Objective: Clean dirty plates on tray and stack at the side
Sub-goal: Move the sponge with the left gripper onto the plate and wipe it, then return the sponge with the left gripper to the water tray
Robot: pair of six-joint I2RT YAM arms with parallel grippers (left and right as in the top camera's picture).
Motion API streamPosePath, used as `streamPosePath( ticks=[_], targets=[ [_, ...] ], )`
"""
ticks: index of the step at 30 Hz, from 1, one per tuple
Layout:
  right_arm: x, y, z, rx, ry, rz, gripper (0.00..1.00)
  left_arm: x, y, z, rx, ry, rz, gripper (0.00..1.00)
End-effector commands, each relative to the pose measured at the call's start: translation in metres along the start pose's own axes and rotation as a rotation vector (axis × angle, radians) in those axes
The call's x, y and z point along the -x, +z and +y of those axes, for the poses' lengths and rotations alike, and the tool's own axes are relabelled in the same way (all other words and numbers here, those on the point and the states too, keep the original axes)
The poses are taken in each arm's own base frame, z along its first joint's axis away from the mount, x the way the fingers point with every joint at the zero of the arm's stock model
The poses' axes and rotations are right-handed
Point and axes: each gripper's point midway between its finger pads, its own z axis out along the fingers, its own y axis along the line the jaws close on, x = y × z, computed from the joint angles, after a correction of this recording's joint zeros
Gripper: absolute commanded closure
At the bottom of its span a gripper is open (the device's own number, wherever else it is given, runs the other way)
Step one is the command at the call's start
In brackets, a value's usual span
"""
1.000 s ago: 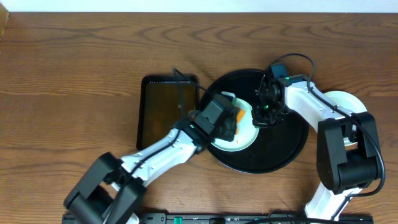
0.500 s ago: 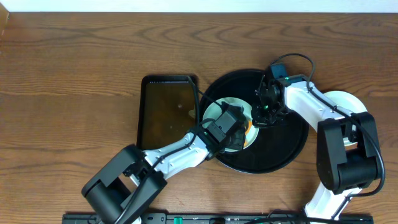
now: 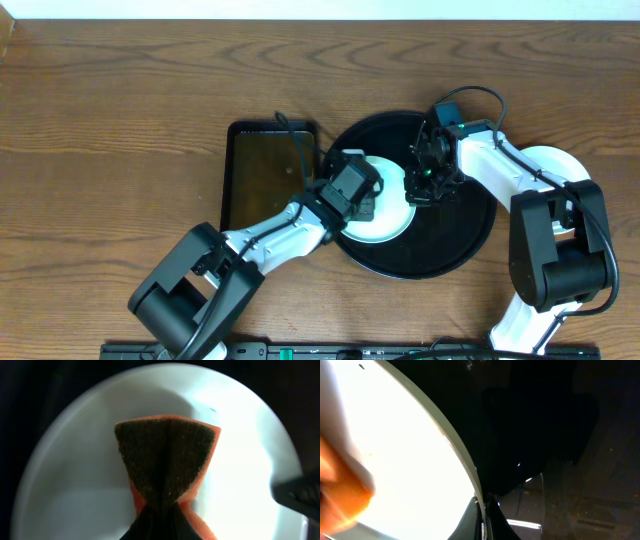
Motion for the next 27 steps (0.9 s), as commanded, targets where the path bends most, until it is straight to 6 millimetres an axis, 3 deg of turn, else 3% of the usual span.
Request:
streamPosePath(
  ticks=[1,5,11,15,19,27],
  targets=[
    [-0.009,0.008,-0.003,-0.035,0.001,0.031,0.99,0.004,0.003,0.027,0.091,0.029,-0.003,0.92],
    [-0.009,0.008,-0.003,-0.035,0.001,0.030,0.99,0.012,-0.017,0.023,0.084,0.144,-0.012,0.92],
    [-0.009,0.008,-0.003,-0.034,0.001,0.029,0.99,0.047,-0.066,-0.001,0.001,0.181,-0.146,0.92],
    [-0.009,0.008,-0.003,-0.035,0.001,0.028,0.99,0.050,-0.076,-0.002,-0.003,0.208,-0.158,0.92],
    [-0.005,0.008,-0.005,-0.045,-0.002,0.011,0.99,0.041,-0.075,0.023,0.095,0.206,-0.114,0.92],
    [0.034,0.005,0.003,-0.022,-0.033,-0.148,0.98,0.036,-0.080,0.085,0.269,0.133,-0.030,0.92]
  ],
)
